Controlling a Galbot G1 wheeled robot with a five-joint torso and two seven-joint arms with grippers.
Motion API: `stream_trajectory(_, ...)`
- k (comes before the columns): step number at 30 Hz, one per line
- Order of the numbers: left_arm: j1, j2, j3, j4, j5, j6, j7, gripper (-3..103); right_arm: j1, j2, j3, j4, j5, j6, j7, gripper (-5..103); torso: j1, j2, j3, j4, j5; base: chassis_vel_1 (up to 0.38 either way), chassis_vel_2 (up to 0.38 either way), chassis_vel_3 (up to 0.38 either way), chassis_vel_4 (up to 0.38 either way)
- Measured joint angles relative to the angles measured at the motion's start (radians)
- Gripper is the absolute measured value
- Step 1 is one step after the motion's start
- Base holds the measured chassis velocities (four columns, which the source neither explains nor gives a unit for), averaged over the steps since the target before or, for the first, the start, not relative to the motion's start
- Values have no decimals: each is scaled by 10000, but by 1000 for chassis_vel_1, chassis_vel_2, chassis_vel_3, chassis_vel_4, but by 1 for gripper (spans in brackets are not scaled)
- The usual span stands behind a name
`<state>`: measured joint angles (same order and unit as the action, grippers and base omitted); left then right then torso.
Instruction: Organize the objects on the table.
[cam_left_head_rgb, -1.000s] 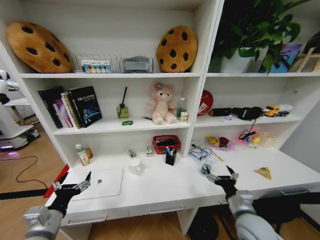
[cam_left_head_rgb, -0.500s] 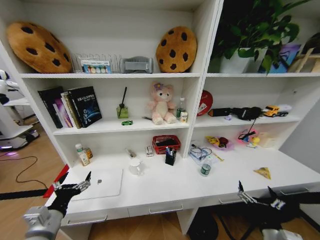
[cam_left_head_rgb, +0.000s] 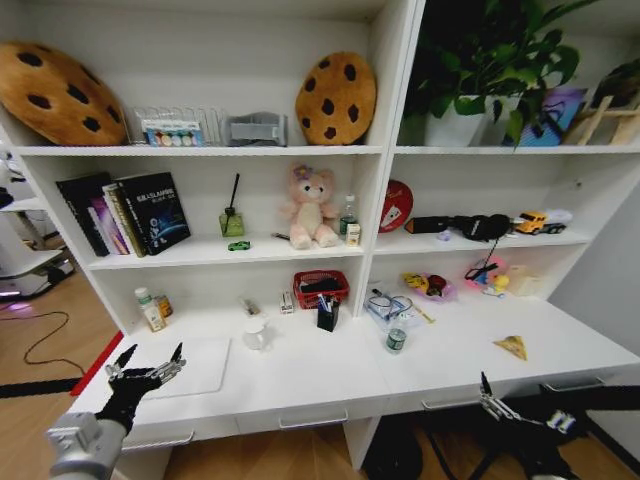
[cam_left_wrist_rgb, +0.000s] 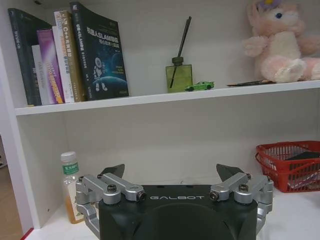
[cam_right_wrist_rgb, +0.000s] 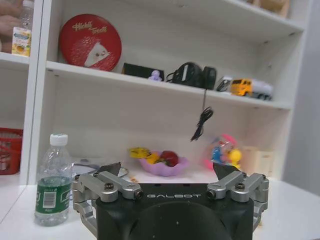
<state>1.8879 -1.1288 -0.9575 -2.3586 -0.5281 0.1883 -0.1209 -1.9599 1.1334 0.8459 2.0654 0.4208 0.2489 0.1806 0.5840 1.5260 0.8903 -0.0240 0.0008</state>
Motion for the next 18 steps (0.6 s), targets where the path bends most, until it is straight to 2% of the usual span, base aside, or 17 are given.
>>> stream_trajectory(2, 1, -1, 0, 0, 0, 0, 0, 100, 1092, -473, -551, -686, 54, -424, -1428, 100, 1, -1, 1, 4, 0, -130, -206, 136, 146)
stream_trajectory(3, 1, -1, 0, 0, 0, 0, 0, 100, 1092, -473, -551, -686, 54, -424, -1428, 100, 1, -1, 1, 4, 0, -98, -159, 136, 104)
stream_trajectory(4, 1, -2, 0, -1, 0, 0, 0, 100, 1646, -658, -969, -904, 23, -725, -1700, 100, 0, 0, 0, 8, -1, 2, -80, 97, 104)
stream_trajectory(6, 0, -1, 0, -1, 0, 0, 0, 100, 2562, -854, -1647, -1186, 32, -1215, -1709, 100, 2, -2, 1, -3, -3, 1, -40, 14, 6)
stream_trajectory(7, 0, -1, 0, -1, 0, 0, 0, 100, 2562, -854, -1647, -1186, 32, -1215, -1709, 100, 2, -2, 1, -3, -3, 0, 0, 0, 0)
stream_trajectory(8, 0, -1, -1, 0, 0, 0, -2, 100, 2997, -965, -1888, -1285, 136, -1529, -1756, 100, 4, -3, 2, 3, -5, -21, 56, -3, -30)
stream_trajectory(9, 0, 0, -2, 1, 0, 0, -2, 100, 4045, -1282, -2407, -1611, 395, -2138, -2000, 100, 3, -2, 1, -1, -14, 41, 89, -51, -61)
stream_trajectory(10, 0, 1, -3, 0, 1, 0, -2, 100, 4718, -1465, -2769, -1899, 542, -2379, -2024, 100, 3, -2, 1, 4, -9, 69, 27, -49, -48)
stream_trajectory(14, 0, 1, -3, 1, 0, 0, -3, 100, 5536, -1736, -3384, -2331, 714, -2613, -2024, 100, 2, -1, 0, 3, -11, 17, 7, -12, -12)
stream_trajectory(17, 0, 1, -3, 0, 0, 0, -3, 100, 6804, -1981, -4507, -3035, 1095, -3019, -1909, 100, 0, -1, 0, -1, -7, 0, 0, 0, 0)
stream_trajectory(18, 0, 1, -3, 0, 0, 0, -3, 100, 6804, -1981, -4507, -3035, 1095, -3019, -1909, 100, 0, -1, 0, -1, -7, 0, 0, 0, 0)
